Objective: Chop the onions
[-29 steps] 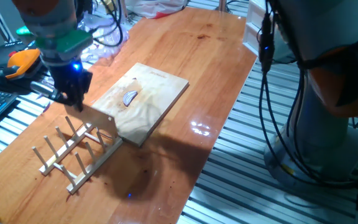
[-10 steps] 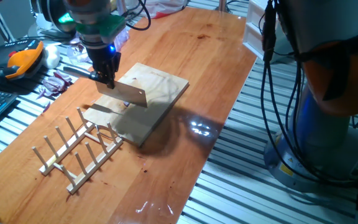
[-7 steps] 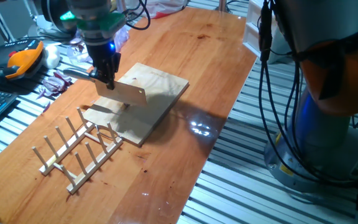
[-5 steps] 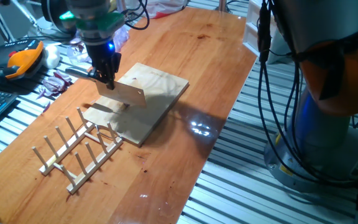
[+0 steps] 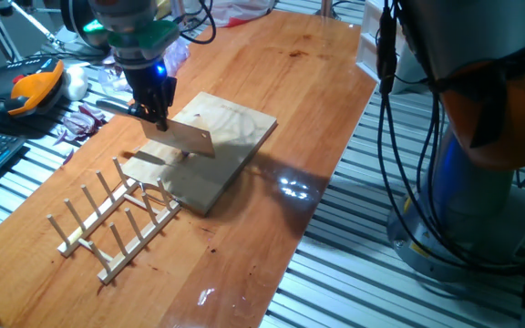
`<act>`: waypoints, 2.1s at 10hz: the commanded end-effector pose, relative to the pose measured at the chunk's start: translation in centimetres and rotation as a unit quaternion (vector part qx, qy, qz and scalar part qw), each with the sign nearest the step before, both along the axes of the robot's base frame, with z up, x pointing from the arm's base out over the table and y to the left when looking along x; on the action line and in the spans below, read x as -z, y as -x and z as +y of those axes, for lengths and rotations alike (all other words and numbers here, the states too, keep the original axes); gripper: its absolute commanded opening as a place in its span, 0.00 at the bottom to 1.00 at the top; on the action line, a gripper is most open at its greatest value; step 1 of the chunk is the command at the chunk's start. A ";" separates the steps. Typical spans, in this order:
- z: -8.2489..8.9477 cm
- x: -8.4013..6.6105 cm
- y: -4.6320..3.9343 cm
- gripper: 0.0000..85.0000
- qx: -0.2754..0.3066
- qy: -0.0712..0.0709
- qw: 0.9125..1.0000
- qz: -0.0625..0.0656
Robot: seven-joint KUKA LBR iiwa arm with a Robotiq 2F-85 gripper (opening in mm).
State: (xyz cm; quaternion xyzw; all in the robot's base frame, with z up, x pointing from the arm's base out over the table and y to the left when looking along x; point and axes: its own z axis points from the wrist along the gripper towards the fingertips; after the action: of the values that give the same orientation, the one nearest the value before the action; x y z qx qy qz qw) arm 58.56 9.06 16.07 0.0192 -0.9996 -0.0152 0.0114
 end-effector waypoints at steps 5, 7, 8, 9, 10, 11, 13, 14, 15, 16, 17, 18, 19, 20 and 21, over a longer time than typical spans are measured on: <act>-4.7 0.8 -1.29 0.00 -0.007 -0.010 1.000 0.000; -3.8 2.1 -0.77 0.00 -0.008 0.012 1.000 -0.020; -3.6 2.5 -0.69 0.00 -0.019 0.027 0.999 -0.025; -3.9 2.5 -0.76 0.00 -0.027 0.019 0.999 -0.021; -4.1 2.7 -0.81 0.00 -0.029 0.020 0.999 -0.022; -4.2 3.0 -0.89 0.00 -0.028 0.019 0.999 -0.021; -4.4 3.8 -0.87 0.00 -0.029 0.022 0.999 -0.017; -4.8 4.4 -0.85 0.00 -0.032 0.018 0.999 -0.020; -5.1 5.0 -0.77 0.00 -0.035 0.015 0.999 -0.026; -5.1 5.2 -0.71 0.00 -0.035 0.012 0.999 -0.028; -4.8 5.2 -0.65 0.00 -0.034 0.012 0.999 -0.027; -4.6 5.1 -0.57 0.00 -0.031 0.014 0.999 -0.027; -4.5 5.1 -0.53 0.00 -0.031 0.014 0.999 -0.027; -4.5 5.2 -0.54 0.00 -0.031 0.014 0.999 -0.027; -4.5 5.3 -0.54 0.00 -0.031 0.014 0.999 -0.028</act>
State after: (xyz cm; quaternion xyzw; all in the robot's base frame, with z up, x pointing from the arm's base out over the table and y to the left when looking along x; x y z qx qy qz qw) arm 59.10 4.59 10.76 0.0509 -0.9986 0.0000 -0.0161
